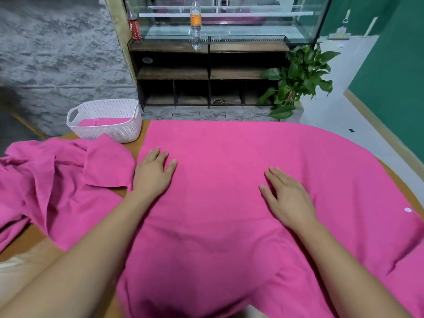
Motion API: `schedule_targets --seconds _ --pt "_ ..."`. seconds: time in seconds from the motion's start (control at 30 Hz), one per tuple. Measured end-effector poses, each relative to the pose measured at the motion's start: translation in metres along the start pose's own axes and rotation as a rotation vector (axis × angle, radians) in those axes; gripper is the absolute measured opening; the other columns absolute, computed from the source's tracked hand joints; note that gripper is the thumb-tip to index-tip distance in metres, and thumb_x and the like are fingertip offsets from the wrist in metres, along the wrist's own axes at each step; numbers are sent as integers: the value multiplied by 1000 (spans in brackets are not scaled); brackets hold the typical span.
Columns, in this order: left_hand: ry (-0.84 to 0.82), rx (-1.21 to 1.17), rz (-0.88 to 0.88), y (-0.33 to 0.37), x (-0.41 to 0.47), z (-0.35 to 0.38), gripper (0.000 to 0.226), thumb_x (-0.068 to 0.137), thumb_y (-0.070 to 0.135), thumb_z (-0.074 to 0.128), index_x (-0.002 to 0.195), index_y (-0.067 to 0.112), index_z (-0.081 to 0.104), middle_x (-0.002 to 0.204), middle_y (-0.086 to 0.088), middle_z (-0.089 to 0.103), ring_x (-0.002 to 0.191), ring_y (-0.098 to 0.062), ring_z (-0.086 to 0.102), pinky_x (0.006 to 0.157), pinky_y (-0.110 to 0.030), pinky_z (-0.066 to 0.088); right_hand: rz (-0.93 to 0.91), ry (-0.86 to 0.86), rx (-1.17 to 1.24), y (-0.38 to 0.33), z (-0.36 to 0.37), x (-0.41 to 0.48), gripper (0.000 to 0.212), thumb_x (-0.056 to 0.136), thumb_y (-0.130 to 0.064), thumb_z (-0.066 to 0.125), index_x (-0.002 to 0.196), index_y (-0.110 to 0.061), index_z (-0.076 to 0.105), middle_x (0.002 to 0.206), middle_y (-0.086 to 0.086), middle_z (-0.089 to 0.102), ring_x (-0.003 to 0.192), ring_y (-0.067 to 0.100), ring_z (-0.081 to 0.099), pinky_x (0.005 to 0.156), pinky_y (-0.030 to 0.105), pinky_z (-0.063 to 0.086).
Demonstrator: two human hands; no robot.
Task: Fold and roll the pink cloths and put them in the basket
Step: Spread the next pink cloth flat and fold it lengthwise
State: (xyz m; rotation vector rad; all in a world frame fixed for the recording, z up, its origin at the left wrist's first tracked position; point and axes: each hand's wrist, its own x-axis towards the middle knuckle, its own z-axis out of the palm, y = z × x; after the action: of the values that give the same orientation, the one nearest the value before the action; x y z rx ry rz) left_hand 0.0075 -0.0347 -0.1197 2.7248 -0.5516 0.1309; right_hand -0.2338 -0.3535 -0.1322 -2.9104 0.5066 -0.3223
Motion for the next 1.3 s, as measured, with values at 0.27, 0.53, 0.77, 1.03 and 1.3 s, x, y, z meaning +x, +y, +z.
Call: schedule_targets --seconds 0.27,0.53,0.77,1.03,1.3 --pt "8 -103 212 50 -76 12 62 104 60 35 148 21 55 163 -6 45 152 -25 38 123 -48 34 13 83 88 -16 -3 18 52 109 -49 40 143 -17 62 152 8 58 145 24 50 120 46 39" --pt "74 -154 247 5 -82 -10 53 107 53 36 136 17 61 141 -2 64 133 -24 56 111 -45 43 -177 256 128 -8 -8 7 45 111 -41 41 135 -14 66 140 4 66 130 28 57 109 45 41" --pt "1 -68 322 13 -78 -7 54 103 58 44 144 24 55 155 2 52 144 -21 47 113 -47 40 -120 136 16 -6 -11 -3 53 110 -50 38 148 -17 55 151 7 56 138 30 50 111 47 38" --pt "-196 -184 543 60 -151 -30 45 93 52 63 132 29 63 143 6 54 133 -19 51 108 -45 44 -373 -15 270 -84 -37 -102 43 104 -46 56 138 -20 61 147 4 53 136 26 50 113 44 38" --pt "-339 -382 640 61 -234 -49 29 89 41 77 111 25 67 107 10 57 103 -12 55 94 -39 47 -574 -112 238 -121 -51 -167 30 95 -47 68 104 -20 59 97 -5 54 92 23 56 81 42 48"
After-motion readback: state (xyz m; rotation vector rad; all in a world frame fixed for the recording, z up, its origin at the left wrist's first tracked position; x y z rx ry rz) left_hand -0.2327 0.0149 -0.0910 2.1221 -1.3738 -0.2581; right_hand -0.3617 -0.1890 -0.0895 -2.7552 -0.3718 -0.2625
